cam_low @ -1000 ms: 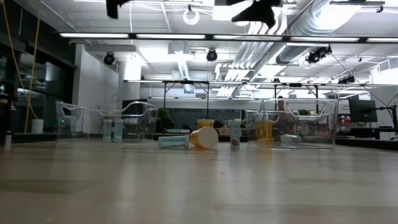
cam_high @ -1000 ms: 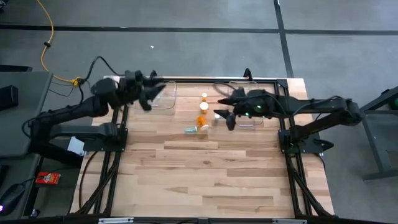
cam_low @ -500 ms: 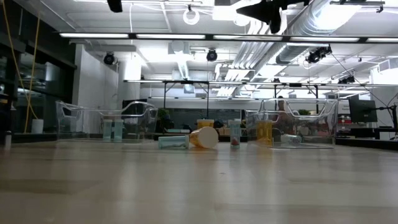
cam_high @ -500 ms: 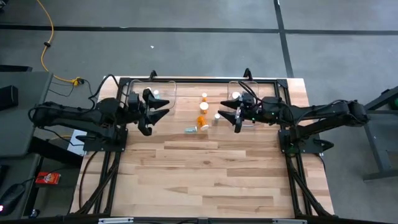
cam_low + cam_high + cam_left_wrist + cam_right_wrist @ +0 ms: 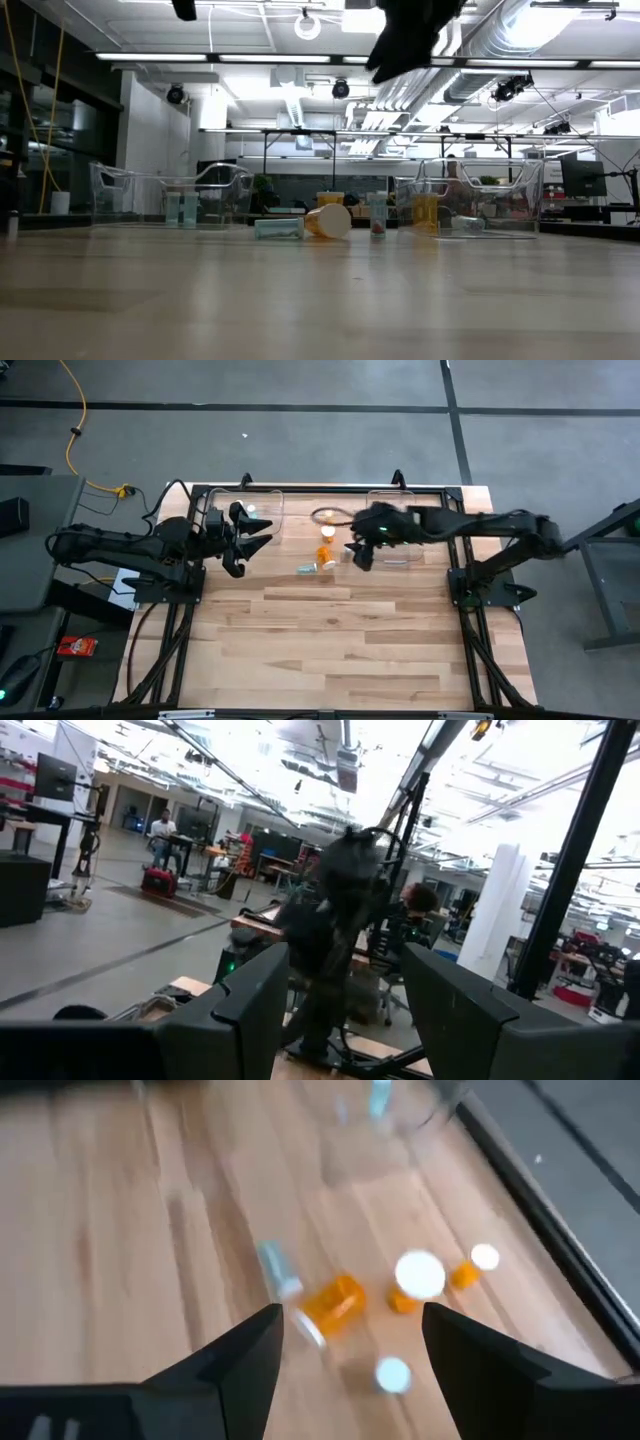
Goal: Pick and place medicine bottles into bin by pill shape (circle, oval)
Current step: Put the blue capsule bottle into the right transparent bin
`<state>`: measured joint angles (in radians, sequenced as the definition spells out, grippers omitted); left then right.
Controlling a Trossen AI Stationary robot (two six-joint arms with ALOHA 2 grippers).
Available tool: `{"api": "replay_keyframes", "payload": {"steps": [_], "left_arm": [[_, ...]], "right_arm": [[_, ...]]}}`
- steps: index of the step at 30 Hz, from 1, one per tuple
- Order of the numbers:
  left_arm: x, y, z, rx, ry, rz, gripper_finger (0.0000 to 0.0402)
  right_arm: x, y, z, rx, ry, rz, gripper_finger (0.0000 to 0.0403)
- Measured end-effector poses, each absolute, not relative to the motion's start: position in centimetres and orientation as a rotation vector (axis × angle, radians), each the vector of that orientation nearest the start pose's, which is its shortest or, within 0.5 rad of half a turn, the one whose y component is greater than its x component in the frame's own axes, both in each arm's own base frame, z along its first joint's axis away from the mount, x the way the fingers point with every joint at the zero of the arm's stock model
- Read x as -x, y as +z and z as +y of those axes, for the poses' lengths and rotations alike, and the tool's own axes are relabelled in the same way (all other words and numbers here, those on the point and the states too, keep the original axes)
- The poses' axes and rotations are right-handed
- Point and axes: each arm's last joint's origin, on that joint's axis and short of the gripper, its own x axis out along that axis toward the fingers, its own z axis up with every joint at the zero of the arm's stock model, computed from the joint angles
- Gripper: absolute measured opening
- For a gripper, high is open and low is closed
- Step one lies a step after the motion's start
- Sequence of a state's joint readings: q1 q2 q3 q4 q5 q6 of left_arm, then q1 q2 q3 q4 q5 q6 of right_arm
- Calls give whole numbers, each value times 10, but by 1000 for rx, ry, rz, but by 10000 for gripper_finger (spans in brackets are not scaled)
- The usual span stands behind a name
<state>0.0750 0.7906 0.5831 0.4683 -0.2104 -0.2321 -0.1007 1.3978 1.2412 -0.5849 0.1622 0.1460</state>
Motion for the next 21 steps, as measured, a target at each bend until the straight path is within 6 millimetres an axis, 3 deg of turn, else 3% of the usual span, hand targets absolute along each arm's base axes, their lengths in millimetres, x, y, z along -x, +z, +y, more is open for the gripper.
{"api": "replay_keyframes", "payload": {"steps": [5,10,21], "left_arm": [[-178,324,19,247,253,-292,186],[-178,324,20,245,255,-292,186],[-178,324,20,240,269,-292,186]], "right_arm": [[-323,295,-53,39,-155,947,233],[-339,265,-70,63,-47,1085,233],[-352,215,-95,53,-53,1249,233]]}}
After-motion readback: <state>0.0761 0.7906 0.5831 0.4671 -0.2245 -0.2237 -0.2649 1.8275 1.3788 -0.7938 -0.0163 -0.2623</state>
